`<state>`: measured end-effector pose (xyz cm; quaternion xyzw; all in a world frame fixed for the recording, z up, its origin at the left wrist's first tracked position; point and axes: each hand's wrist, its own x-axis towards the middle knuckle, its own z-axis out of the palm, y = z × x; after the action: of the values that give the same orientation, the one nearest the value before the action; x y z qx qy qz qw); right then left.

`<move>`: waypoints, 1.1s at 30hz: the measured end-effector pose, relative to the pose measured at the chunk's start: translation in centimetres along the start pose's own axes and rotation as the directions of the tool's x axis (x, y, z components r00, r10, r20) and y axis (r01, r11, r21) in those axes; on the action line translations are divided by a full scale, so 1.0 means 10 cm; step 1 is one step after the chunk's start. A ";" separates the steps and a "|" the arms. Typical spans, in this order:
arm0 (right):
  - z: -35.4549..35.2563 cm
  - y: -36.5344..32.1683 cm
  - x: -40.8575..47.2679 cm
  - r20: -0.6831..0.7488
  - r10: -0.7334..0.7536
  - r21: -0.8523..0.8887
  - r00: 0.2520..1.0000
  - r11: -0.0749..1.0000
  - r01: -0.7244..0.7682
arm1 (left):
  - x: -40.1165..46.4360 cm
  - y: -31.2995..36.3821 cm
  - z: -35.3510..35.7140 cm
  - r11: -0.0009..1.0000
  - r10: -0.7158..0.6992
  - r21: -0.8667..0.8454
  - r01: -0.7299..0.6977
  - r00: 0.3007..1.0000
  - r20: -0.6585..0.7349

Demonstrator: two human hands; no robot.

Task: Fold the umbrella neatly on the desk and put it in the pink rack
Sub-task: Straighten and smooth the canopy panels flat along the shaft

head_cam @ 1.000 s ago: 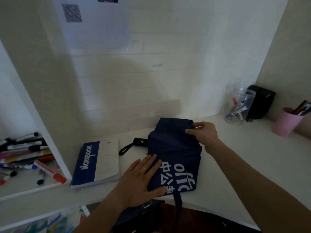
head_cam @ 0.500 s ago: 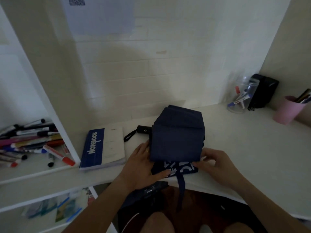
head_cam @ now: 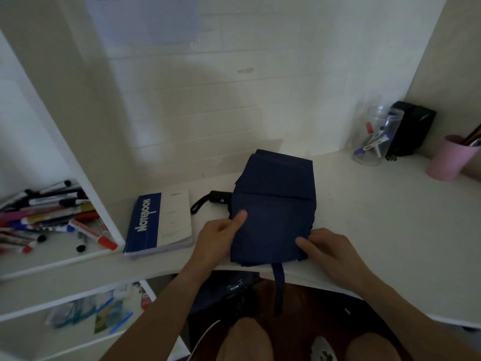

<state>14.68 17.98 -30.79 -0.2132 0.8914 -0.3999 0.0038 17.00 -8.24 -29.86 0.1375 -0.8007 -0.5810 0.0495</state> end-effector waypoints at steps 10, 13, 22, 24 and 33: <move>0.05 0.00 -0.02 -0.164 0.182 0.330 0.970 0.936 -0.119 | -0.05 -0.45 0.07 0.724 0.446 0.607 -0.327 0.893 -0.051; 0.04 0.00 -0.05 -0.160 0.106 0.214 0.981 0.974 -0.070 | -0.05 -0.47 0.10 0.675 0.497 0.650 -0.350 0.866 -0.050; 0.05 0.00 -0.01 -0.035 0.114 -0.129 0.993 0.985 -0.118 | 0.13 -0.19 0.07 0.118 0.541 0.669 -0.734 0.612 0.576; 0.02 -0.06 0.02 -0.056 0.137 -0.282 0.989 0.948 -0.147 | 0.17 -0.12 0.06 0.139 0.424 0.673 -0.726 0.658 0.622; 0.42 -0.12 0.31 0.169 -0.206 -0.570 0.964 0.778 0.266 | 0.21 -0.18 0.05 0.130 0.372 0.657 -0.742 0.651 0.662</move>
<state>13.04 13.05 -32.26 -0.3330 0.9360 -0.0913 -0.0690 15.15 -8.84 -31.85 -0.2774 -0.9597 0.0012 0.0459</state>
